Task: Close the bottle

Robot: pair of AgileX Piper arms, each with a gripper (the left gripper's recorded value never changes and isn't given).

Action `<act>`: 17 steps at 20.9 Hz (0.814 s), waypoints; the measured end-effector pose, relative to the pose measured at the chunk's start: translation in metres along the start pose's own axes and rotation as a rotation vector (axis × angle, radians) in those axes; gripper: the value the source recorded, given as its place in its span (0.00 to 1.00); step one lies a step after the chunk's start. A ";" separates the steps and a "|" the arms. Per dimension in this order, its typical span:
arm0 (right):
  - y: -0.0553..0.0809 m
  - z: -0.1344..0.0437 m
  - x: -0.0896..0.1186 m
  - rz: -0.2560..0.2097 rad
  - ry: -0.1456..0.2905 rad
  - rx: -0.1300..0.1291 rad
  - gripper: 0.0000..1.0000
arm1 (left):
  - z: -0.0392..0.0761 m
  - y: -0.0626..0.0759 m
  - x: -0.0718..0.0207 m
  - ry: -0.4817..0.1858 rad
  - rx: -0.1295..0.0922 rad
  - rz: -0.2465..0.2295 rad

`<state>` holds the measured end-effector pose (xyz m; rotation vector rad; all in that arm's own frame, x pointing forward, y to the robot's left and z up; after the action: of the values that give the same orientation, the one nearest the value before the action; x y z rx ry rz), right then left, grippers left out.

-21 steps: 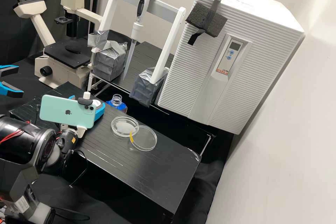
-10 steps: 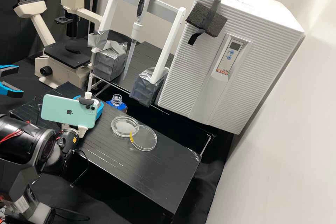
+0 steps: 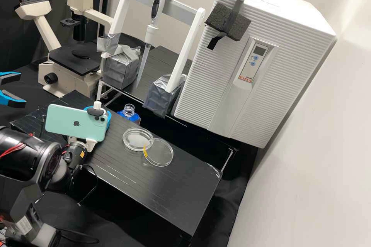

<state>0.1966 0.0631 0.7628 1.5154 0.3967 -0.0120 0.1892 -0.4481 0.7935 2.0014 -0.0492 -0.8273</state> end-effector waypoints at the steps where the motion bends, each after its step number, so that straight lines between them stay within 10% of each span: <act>1: 0.000 0.000 0.000 0.000 0.000 0.000 0.00 | 0.000 0.000 0.0000 0.000 0.000 0.000; 11: 0.003 -0.003 -0.001 0.012 0.011 -0.001 0.00 | 0.000 0.000 0.0002 -0.002 0.001 -0.001; 17: 0.027 -0.013 0.004 0.124 0.056 -0.012 0.00 | 0.001 0.000 0.0008 -0.008 0.002 -0.002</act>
<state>0.2044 0.0782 0.7881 1.5287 0.3459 0.1304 0.1891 -0.4491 0.7924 2.0005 -0.0520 -0.8366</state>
